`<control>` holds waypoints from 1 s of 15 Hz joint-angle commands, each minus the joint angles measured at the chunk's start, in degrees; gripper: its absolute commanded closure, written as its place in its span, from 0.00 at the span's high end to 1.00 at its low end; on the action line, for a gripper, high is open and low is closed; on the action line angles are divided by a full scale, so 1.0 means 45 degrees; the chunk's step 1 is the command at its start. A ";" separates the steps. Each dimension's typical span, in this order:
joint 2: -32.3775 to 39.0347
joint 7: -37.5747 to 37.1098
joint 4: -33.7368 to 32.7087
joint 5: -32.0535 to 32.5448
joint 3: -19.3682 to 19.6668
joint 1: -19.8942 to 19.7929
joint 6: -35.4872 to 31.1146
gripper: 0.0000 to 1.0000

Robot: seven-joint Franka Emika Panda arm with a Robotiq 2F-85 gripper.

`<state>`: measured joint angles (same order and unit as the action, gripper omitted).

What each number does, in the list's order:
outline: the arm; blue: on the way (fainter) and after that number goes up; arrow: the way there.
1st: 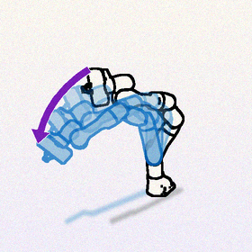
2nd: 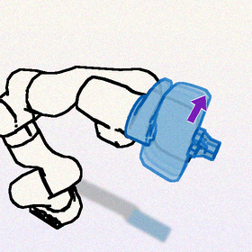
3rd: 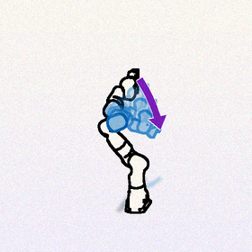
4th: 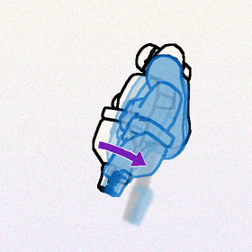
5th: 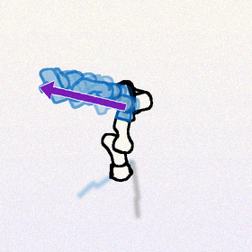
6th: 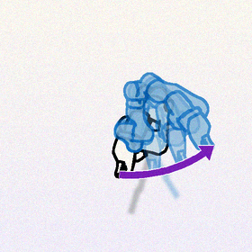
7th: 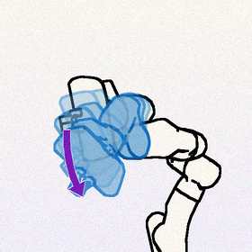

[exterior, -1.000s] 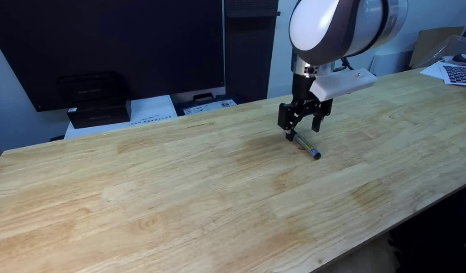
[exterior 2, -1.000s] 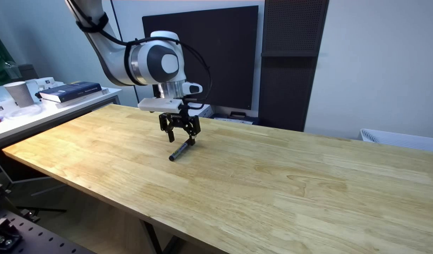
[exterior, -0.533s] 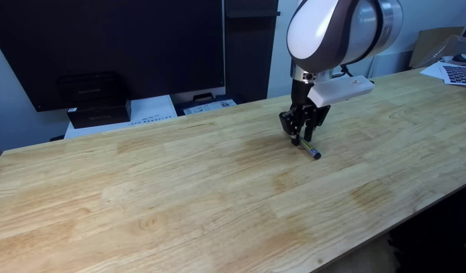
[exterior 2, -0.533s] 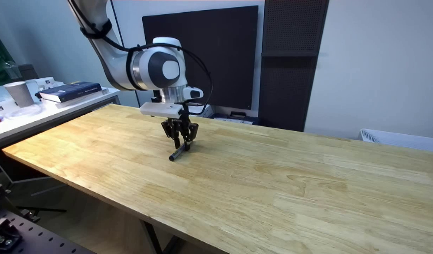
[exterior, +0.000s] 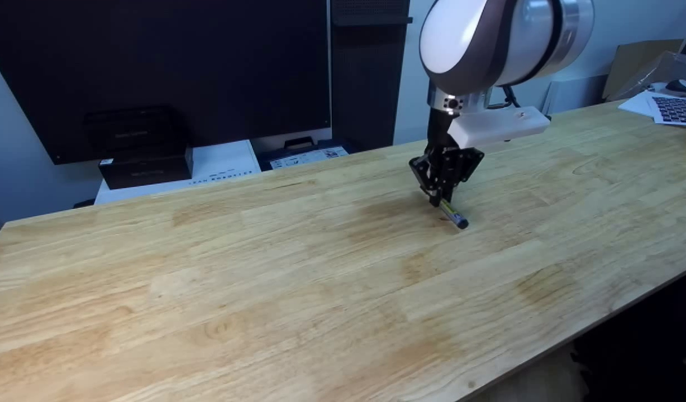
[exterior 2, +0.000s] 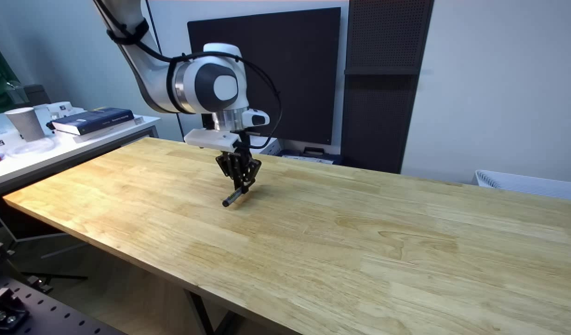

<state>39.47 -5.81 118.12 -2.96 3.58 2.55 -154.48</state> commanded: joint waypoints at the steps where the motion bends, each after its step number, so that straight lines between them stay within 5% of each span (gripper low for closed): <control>1: -0.1305 -0.0838 0.0437 -0.0339 0.0244 -0.0202 0.0543 0.05; 7: -0.2696 0.0863 0.0434 0.0778 0.0985 -0.1286 0.2455 0.05; 15: -0.1727 0.3766 -0.0463 0.2947 0.1860 -0.3216 0.3571 0.05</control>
<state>29.04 8.24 118.65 6.89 10.73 -10.13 -139.40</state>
